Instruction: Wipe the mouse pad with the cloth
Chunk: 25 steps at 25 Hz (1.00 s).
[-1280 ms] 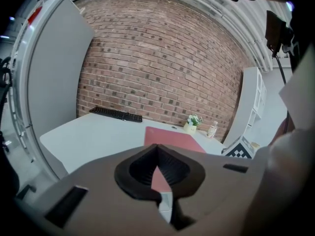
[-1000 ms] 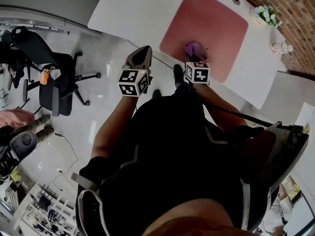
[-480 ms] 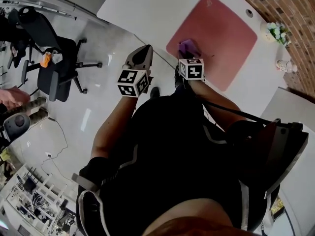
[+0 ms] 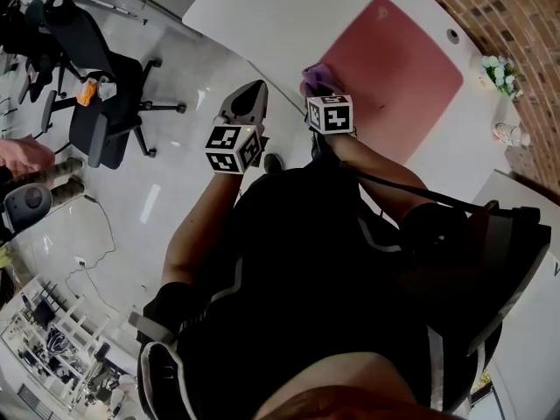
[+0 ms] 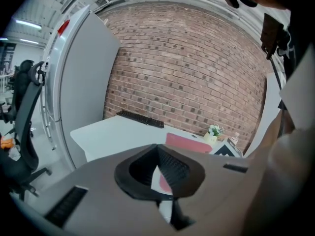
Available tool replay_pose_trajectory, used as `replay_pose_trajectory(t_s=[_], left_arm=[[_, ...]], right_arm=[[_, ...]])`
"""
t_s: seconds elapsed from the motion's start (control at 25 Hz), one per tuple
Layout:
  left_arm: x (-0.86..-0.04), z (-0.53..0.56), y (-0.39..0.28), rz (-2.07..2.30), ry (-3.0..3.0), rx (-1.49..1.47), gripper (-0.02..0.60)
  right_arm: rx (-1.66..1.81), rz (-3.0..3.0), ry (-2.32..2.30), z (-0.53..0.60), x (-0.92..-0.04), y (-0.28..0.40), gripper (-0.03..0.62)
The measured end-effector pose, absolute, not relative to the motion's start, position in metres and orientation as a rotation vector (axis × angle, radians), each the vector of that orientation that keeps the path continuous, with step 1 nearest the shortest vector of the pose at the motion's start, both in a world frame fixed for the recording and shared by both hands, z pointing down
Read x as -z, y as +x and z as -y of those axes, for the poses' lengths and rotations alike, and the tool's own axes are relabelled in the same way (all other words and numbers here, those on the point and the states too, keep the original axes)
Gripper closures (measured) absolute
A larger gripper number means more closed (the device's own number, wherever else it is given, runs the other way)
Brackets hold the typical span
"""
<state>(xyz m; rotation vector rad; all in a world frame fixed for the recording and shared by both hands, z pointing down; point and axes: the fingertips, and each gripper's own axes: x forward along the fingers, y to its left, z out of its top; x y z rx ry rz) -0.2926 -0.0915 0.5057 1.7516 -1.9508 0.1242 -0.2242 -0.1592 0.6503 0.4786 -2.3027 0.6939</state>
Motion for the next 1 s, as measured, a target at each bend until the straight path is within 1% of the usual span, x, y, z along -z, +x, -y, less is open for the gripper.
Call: replay_pose_trajectory(t_s=[0.28, 0.4, 0.64, 1.0], left_arm=[[-0.493, 0.098, -0.296, 1.954, 1.795, -0.109, 0.577], [-0.494, 0.101, -0.295, 1.949, 1.797, -0.119, 0.577], [-0.500, 0.106, -0.289, 1.905, 1.816, -0.179, 0.577], [-0.505, 0.125, -0.271, 1.847, 1.891, -0.223, 0.577]], right_arm=[[-0.748, 2.442, 0.482, 0.183, -0.598, -0.249, 0.534], [-0.804, 2.477, 0.528, 0.204, -0.591, -0.252, 0.534], [-0.930, 2.440, 0.611, 0.235, -0.618, -0.242, 0.534], [-1.034, 2.334, 0.841, 0.262, -0.652, -0.186, 0.534]])
